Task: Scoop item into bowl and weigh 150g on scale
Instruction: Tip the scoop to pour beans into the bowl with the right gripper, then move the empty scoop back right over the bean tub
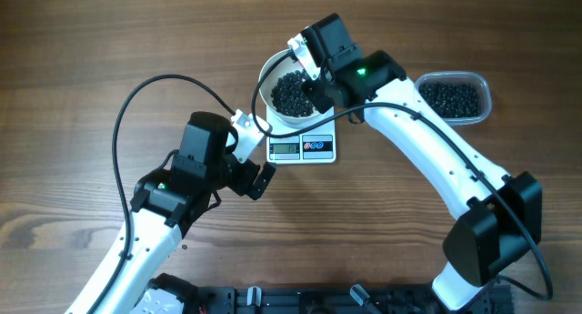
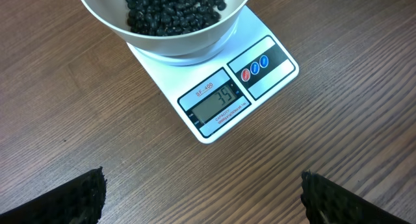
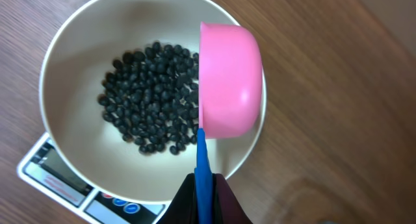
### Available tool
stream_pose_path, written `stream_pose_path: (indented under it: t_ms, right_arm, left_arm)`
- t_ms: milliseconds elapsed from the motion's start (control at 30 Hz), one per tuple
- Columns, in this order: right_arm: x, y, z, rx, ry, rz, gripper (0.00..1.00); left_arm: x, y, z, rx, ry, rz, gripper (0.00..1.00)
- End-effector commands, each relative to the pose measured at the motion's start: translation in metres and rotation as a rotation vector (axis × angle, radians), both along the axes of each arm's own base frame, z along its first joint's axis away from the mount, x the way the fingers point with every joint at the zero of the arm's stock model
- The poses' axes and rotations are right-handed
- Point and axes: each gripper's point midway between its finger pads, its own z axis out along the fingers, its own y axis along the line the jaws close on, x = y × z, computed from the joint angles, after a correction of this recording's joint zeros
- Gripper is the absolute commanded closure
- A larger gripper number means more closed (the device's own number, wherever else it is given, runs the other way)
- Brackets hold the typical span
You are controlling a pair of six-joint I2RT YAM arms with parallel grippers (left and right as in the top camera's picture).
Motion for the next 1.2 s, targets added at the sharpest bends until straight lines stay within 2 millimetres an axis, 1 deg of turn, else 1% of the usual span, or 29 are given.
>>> stream_pose_path:
  t_ms: [0,367,533,600,667,733,800,833,900,967,1067,1100,1167]
  right_arm:
    - [0.003,-0.008,0.017,-0.071,-0.082,0.002,0.96]
    - [0.005,-0.009,0.019,-0.104,-0.104,0.012,0.96]
    - [0.004,-0.001,0.018,-0.031,-0.085,0.001,0.96]
    - [0.006,-0.003,0.019,0.0,-0.075,-0.025,0.96]
    - [0.009,-0.007,0.024,0.042,-0.072,-0.064,0.96]
    - [0.012,-0.009,0.036,0.103,-0.069,-0.074,0.96]
    - [0.017,-0.019,0.051,0.157,-0.077,-0.102,0.96]
    - [0.019,-0.026,0.057,0.179,-0.084,-0.129,0.96]
    - [0.023,-0.048,0.071,0.222,-0.097,-0.187,0.96]
    - [0.024,-0.067,0.079,0.249,-0.097,-0.229,0.96]
    - [0.021,-0.115,0.09,0.267,-0.091,-0.341,0.96]
    - [0.02,-0.127,0.091,0.266,-0.086,-0.365,0.96]
    - [0.014,-0.16,0.092,0.253,-0.067,-0.44,0.96]
  left_arm:
    - [0.0,0.001,-0.003,0.004,0.005,-0.006,0.0]
    - [0.0,0.001,-0.003,0.004,0.005,-0.006,0.0]
    - [0.0,0.001,-0.003,0.004,0.005,-0.006,0.0]
    - [0.0,0.001,-0.003,0.004,0.006,-0.005,0.0]
    - [0.0,0.001,-0.003,0.004,0.005,-0.005,0.0]
    - [0.0,0.001,-0.003,0.004,0.005,-0.006,0.0]
    - [0.0,0.001,-0.003,0.004,0.005,-0.006,0.0]
    - [0.0,0.001,-0.003,0.004,0.005,-0.006,0.0]
    - [0.0,0.001,-0.003,0.004,0.006,-0.005,0.0]
    - [0.0,0.001,-0.003,0.004,0.005,-0.006,0.0]
    - [0.0,0.001,-0.003,0.004,0.005,-0.006,0.0]
    - [0.0,0.001,-0.003,0.004,0.005,-0.006,0.0]
    - [0.0,0.001,-0.003,0.004,0.006,-0.005,0.0]
